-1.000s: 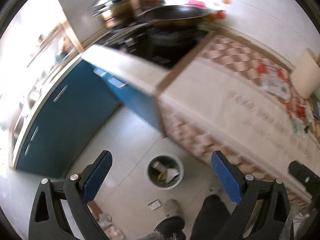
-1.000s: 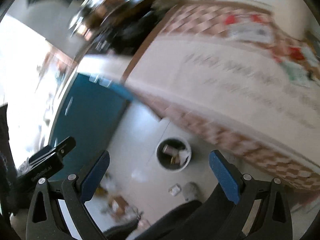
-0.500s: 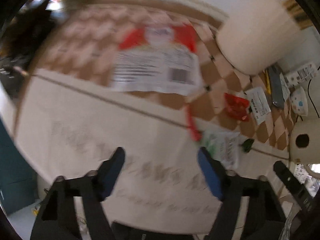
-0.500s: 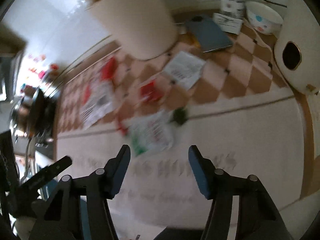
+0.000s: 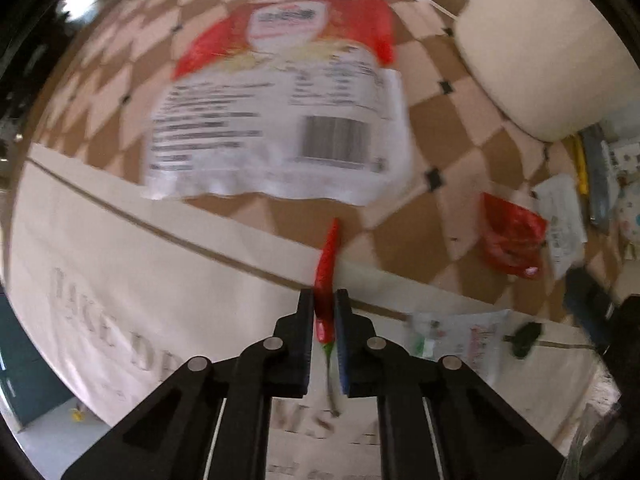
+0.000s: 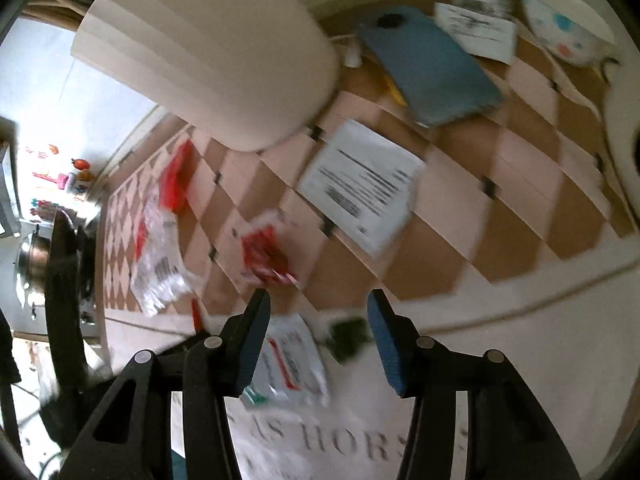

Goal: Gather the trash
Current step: 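Grasp the red wrapper with the right tool while the left tool grasps the red chili, then carry wrapper and chili to the bin and open both tools over it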

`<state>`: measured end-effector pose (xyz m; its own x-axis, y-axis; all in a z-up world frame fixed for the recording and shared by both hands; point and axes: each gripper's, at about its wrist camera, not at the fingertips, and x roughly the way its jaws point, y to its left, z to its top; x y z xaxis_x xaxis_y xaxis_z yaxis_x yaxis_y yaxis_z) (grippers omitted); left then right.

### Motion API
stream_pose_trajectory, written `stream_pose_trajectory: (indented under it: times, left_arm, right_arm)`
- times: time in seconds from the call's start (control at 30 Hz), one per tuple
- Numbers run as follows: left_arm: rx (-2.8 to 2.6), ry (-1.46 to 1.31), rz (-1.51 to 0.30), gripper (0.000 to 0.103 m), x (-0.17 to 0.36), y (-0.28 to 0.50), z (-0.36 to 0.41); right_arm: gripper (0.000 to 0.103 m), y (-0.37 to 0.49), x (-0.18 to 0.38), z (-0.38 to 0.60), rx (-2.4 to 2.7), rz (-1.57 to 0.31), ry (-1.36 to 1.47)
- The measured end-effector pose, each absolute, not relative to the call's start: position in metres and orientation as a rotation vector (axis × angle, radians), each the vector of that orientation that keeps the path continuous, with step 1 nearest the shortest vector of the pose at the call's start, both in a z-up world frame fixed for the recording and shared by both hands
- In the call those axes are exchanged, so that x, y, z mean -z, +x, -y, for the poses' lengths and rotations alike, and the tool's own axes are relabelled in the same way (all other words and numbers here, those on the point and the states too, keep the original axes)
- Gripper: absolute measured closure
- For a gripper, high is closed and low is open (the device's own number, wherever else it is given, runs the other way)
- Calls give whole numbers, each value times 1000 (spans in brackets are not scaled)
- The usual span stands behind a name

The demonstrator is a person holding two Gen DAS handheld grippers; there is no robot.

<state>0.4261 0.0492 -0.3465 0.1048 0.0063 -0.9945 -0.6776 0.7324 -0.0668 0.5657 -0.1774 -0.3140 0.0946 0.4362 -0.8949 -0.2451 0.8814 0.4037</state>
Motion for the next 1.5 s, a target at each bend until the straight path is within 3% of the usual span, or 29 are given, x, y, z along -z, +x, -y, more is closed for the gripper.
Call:
stream_pose_trajectory:
  times: [0.27, 0.3, 0.33, 0.37, 0.47, 0.83, 1.1, 1.33, 1.5]
  left_arm:
    - [-668, -567, -1370, 96, 340, 384, -71]
    - [-677, -558, -1361, 96, 336, 379, -72]
    - [-686, -545, -1350, 96, 332, 372, -77]
    - [-698, -525, -1331, 96, 325, 368, -78]
    - [-714, -486, -1290, 96, 309, 355, -82]
    - [-724, -466, -1109, 96, 248, 298, -75]
    - [-741, -517, -1027, 96, 224, 173, -84]
    - [-804, -613, -1052, 96, 263, 47, -94]
    - [-842, -775, -1160, 96, 343, -26, -118]
  right_arm:
    - [52, 591, 336, 110, -590, -1391, 35]
    - [58, 590, 340, 104, -595, -1393, 14]
    - [79, 588, 344, 96, -605, -1392, -20]
    - [89, 586, 345, 91, -608, -1383, -50]
    - [93, 574, 338, 86, -615, -1336, -85]
    - [94, 505, 263, 93, -688, -1210, -71]
    - [94, 391, 214, 86, -797, -1152, -55]
    - [94, 259, 227, 62, -903, -1196, -100]
    - [94, 175, 287, 40, -953, -1305, -194]
